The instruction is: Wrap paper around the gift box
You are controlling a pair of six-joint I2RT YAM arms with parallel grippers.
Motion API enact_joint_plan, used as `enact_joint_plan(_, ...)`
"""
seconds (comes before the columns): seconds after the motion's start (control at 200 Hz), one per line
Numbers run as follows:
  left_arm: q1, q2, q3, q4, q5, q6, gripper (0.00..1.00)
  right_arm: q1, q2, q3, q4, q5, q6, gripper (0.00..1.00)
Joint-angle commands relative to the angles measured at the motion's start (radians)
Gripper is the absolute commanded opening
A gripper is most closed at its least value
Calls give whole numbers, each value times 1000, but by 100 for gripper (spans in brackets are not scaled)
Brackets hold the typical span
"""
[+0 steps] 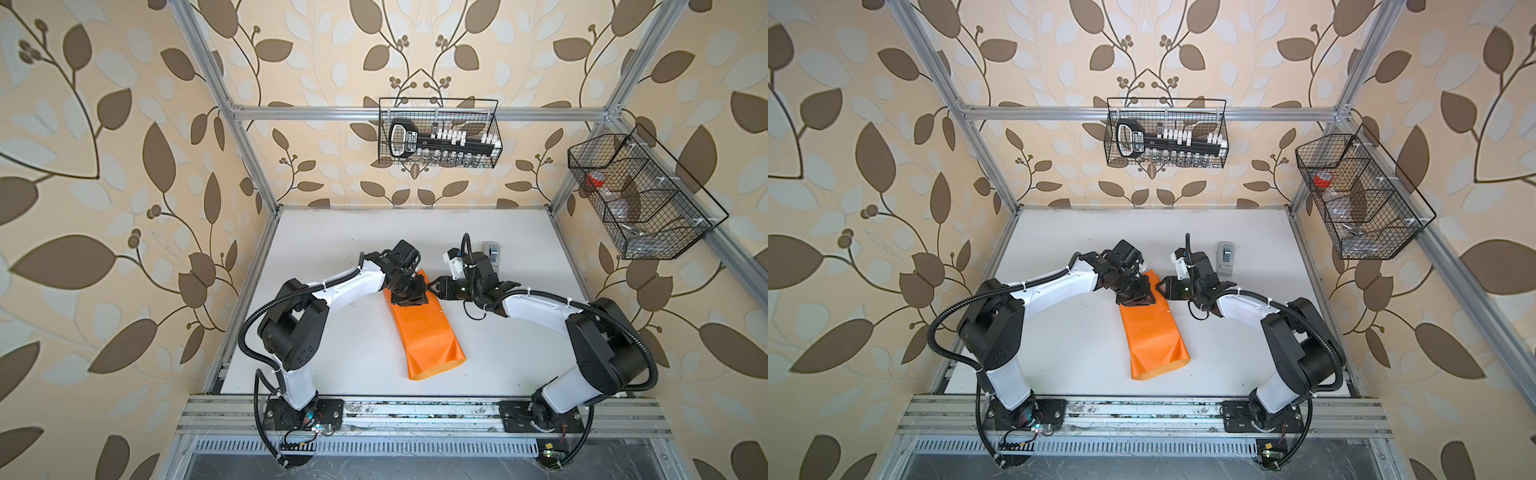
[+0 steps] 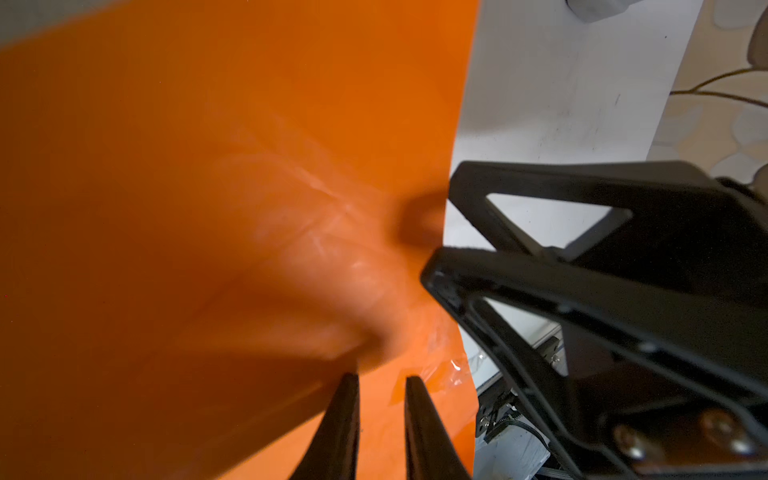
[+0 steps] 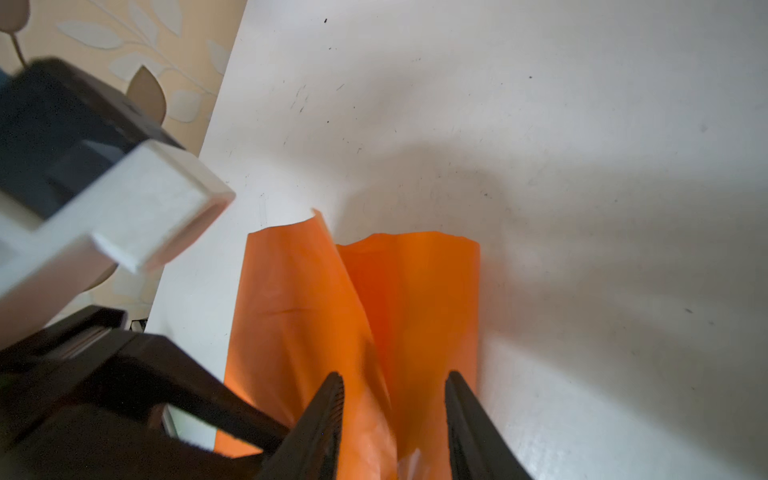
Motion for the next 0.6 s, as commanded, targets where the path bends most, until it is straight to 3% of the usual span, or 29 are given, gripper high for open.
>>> enact_joint_plan(0.0,3,20,3,9,20,-5,22,-5,47,45,6,5,-8,40)
enact_joint_plan(0.15,3,23,-12,12,18,-5,22,-41,141,97,45,-12,31,34)
enact_joint_plan(0.4,4,17,-18,15,16,-3,21,-49,204,180,23,-11,32,32)
enact_joint_plan(0.485,7,4,34,-24,4,17,22,-60,147,152,2,8,32,38)
enact_joint_plan(0.6,7,-39,130,-113,-39,58,33,-89,27,71,-10,1,43,54)
